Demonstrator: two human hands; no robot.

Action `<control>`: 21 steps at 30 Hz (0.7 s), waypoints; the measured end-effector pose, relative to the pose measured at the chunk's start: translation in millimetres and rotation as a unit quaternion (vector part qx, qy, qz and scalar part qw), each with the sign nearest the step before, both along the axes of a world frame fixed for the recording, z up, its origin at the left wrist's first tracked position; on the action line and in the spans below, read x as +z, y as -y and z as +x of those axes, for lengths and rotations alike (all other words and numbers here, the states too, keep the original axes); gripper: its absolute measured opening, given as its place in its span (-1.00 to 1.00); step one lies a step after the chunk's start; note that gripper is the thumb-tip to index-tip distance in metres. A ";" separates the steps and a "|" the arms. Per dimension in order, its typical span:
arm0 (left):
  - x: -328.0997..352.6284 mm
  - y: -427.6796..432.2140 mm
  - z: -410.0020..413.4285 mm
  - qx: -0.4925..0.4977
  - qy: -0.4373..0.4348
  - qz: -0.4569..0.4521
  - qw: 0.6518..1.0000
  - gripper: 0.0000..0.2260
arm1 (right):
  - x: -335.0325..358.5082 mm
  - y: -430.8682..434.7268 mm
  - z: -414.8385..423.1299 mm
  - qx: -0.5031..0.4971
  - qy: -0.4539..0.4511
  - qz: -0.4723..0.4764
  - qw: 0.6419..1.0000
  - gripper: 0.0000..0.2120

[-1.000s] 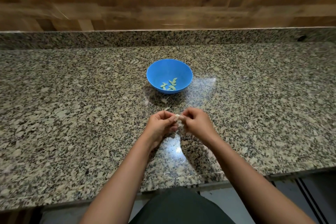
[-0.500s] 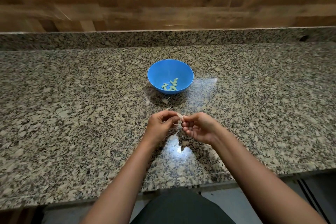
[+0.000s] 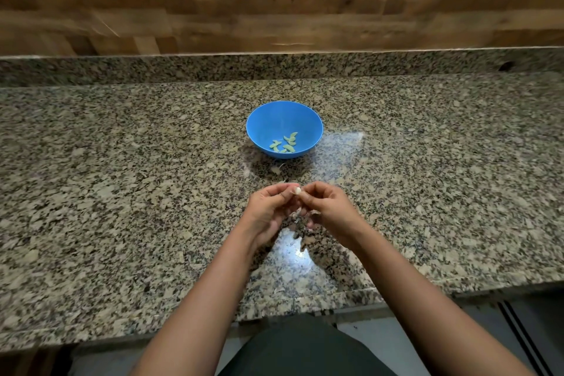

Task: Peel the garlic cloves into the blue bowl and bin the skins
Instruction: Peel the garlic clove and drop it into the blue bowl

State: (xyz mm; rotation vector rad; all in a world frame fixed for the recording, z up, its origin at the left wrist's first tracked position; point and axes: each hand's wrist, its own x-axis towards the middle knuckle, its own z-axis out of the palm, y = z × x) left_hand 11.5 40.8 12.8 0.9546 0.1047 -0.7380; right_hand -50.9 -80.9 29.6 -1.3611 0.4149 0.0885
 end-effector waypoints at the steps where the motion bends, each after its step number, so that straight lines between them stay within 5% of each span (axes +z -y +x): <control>1: 2.0 -0.1 1.6 -0.011 -0.017 -0.010 1.000 -0.86 | 0.6 0.4 0.0 0.004 -0.003 0.063 0.998 -0.92; 3: 5.2 -1.3 4.5 -0.041 -0.041 -0.025 0.998 -0.85 | 0.9 0.6 -0.5 0.013 -0.022 0.146 0.989 -0.89; 6: 6.3 -2.9 6.3 -0.070 -0.050 -0.023 0.996 -0.86 | -1.1 0.4 -2.0 0.020 -0.025 0.135 0.990 -0.88; 11: 1.8 4.4 2.3 0.014 0.081 0.106 0.991 -0.97 | -2.2 2.2 -0.8 0.000 0.021 -0.174 0.985 -0.89; 14: 0.7 3.0 2.2 -0.022 0.124 0.140 0.982 -0.94 | -3.2 3.3 -0.5 0.010 0.043 -0.251 0.967 -0.87; 21: 3.4 2.2 -2.8 -0.006 0.065 0.094 0.993 -0.90 | 2.3 3.1 -5.1 0.024 0.010 -0.172 0.985 -0.86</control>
